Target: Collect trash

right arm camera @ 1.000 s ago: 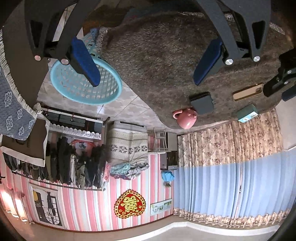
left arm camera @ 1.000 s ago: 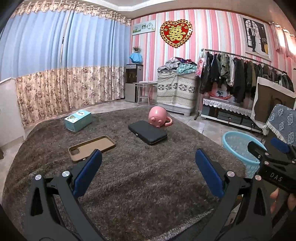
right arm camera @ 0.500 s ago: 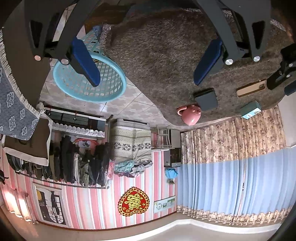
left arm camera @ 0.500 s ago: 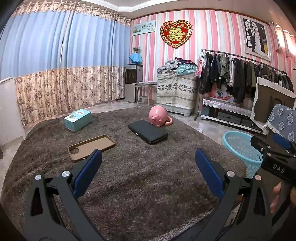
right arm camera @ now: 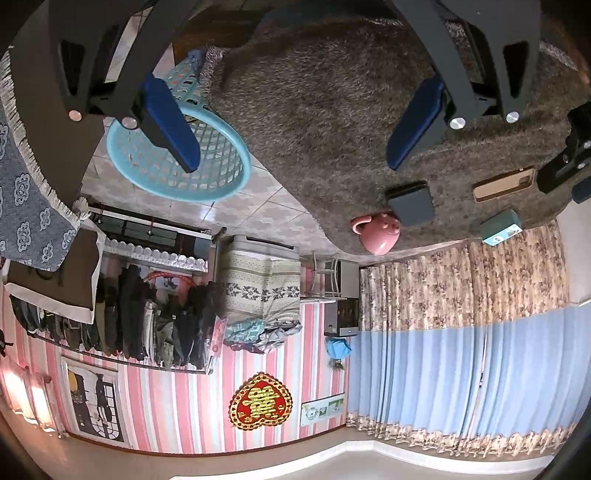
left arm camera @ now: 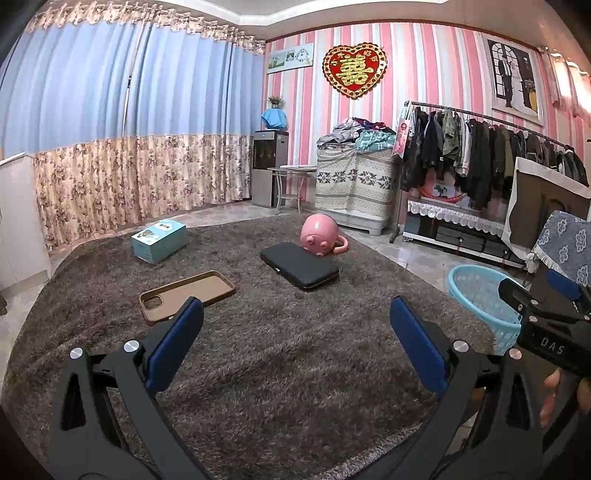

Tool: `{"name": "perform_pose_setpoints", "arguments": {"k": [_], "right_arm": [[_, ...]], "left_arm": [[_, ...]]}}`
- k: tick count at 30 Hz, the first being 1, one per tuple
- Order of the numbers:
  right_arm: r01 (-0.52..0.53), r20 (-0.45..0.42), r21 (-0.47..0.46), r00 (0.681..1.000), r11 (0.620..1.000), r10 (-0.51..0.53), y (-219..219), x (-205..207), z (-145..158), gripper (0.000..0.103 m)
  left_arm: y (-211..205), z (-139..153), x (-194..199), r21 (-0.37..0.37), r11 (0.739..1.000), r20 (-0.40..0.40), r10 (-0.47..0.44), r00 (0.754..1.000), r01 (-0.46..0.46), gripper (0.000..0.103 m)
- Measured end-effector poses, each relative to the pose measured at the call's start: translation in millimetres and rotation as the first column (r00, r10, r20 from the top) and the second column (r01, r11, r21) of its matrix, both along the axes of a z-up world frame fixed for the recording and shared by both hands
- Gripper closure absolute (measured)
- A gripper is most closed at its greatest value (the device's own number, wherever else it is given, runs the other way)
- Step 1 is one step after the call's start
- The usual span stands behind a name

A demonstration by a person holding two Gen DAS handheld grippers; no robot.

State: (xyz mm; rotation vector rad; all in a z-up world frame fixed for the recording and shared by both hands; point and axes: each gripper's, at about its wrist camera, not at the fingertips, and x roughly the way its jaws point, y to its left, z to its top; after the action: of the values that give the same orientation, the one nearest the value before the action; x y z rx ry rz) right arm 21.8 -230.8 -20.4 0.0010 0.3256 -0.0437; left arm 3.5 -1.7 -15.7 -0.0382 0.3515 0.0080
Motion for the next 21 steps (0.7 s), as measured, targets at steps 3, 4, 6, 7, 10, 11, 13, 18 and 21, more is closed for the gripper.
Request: {"name": "perform_pose_setpoints", "arguments": {"k": [3,4,6,7,10,11,13,18,21], "right_arm": [[-0.004,0.003,-0.010,1.000,1.000,0.005,0.4,-0.6,-0.4,0.004],[-0.006,0.003,-0.013,1.000,1.000,0.006,0.8,-0.9,-0.7,0.004],[-0.008,0.001,-0.018,1.000,1.000,0.008,0.9,-0.9,-1.6,0.004],[-0.009,0.001,-0.019,1.000,1.000,0.009,1.3,-0.9,-1.7,0.004],[-0.008,0.002,-0.018,1.000,1.000,0.008,1.4,-0.7,-1.7,0.004],[-0.008,0.001,-0.018,1.000,1.000,0.008,1.4,-0.7,-1.7,0.004],[-0.008,0.001,-0.018,1.000,1.000,0.008,0.9,-0.8,-1.8,0.004],[-0.009,0.002,-0.018,1.000,1.000,0.009,0.4,-0.8,-1.6,0.004],[-0.008,0.002,-0.017,1.000,1.000,0.009,-0.3,-0.8,-1.6,0.004]], "left_arm": [[0.2,-0.1,0.2,0.001,1.000,0.001,0.003,1.000,-0.003,0.005],[0.2,0.1,0.4,0.000,1.000,0.001,0.004,1.000,-0.004,0.005],[0.0,-0.3,1.0,-0.002,1.000,0.000,0.005,1.000,-0.005,0.005],[0.0,-0.5,1.1,-0.002,1.000,0.001,0.006,1.000,-0.006,0.005],[-0.4,-1.4,1.8,-0.001,1.000,-0.001,0.009,1.000,-0.009,0.005],[-0.2,-1.3,1.9,-0.002,1.000,0.000,0.009,1.000,-0.009,0.005],[-0.1,-1.5,2.8,-0.002,1.000,-0.001,0.009,1.000,-0.009,0.005],[0.0,-1.5,3.0,-0.002,1.000,-0.001,0.011,1.000,-0.011,0.005],[0.9,-1.4,3.1,-0.004,1.000,-0.002,0.010,1.000,-0.010,0.005]]}}
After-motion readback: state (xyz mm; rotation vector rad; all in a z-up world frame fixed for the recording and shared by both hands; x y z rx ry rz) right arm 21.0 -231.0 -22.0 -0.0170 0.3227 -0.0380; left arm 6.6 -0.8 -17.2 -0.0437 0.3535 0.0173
